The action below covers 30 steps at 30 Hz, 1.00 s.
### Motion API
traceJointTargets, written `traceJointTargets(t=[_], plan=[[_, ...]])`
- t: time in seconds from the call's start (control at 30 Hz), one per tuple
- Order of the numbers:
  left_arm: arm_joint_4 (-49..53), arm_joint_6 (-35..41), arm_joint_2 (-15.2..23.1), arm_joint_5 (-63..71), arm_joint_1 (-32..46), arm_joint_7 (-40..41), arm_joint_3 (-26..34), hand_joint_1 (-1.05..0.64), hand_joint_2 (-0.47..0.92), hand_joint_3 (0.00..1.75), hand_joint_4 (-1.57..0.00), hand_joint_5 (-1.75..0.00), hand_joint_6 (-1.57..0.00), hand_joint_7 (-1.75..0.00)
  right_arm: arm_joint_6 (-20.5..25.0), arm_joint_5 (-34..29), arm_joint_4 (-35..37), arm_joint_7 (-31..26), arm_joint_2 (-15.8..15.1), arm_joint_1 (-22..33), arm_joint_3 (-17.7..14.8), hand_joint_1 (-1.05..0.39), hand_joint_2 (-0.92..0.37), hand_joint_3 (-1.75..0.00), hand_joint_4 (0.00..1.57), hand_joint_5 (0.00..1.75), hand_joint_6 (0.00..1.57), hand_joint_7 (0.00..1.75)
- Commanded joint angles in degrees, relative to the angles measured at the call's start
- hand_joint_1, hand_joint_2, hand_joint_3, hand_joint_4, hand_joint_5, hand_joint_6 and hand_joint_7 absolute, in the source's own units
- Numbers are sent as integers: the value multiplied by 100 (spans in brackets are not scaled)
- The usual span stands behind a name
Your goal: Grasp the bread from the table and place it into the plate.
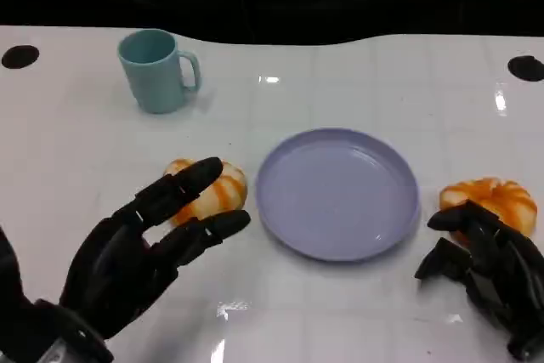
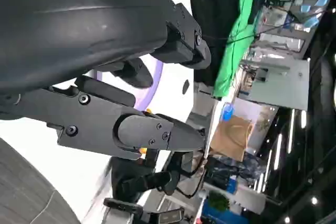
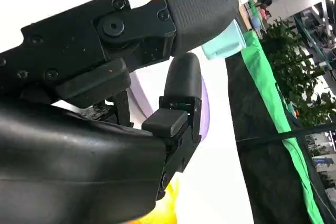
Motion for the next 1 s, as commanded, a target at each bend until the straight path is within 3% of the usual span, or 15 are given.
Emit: traceJointTargets(t=[0.03, 0.13, 0.47, 0.87, 0.93, 1.0], plan=[[-154, -1442, 555, 2061, -339, 976, -276, -69, 92, 17, -16, -29, -25, -1, 122, 67, 20, 78, -27, 53, -9, -55, -92, -20, 63, 158, 58, 127], [35, -1931, 711, 2997, -549, 1562, -403, -70, 92, 12, -16, -27, -27, -2, 91, 46, 28, 75, -20, 55, -13, -55, -92, -20, 62, 158, 57, 127], [24, -1976, 1332, 4555, -966, 2225, -688, -67, 92, 2, -12, -19, -30, -1, 80, 86, 72, 119, 15, 17, -51, -53, -92, -21, 62, 157, 59, 125], [23, -1946, 1390, 4646, -981, 2338, -754, -68, 92, 1, -14, -16, -31, 0, 78, 111, 87, 129, 10, 12, -45, -53, -92, -20, 63, 156, 59, 125], [177, -1686, 1932, 6310, -1477, 2459, -1301, -66, 88, 0, -12, -15, -29, 0, 64, 97, 114, 133, 3, -17, -33, -54, -92, -21, 64, 156, 59, 125], [520, -1445, 2102, 7177, -1892, 2492, -1691, -65, 86, 0, -12, -13, -27, 0, -133, 3, 149, 72, 8, 2, -1, -54, -92, -23, 66, 156, 60, 125]])
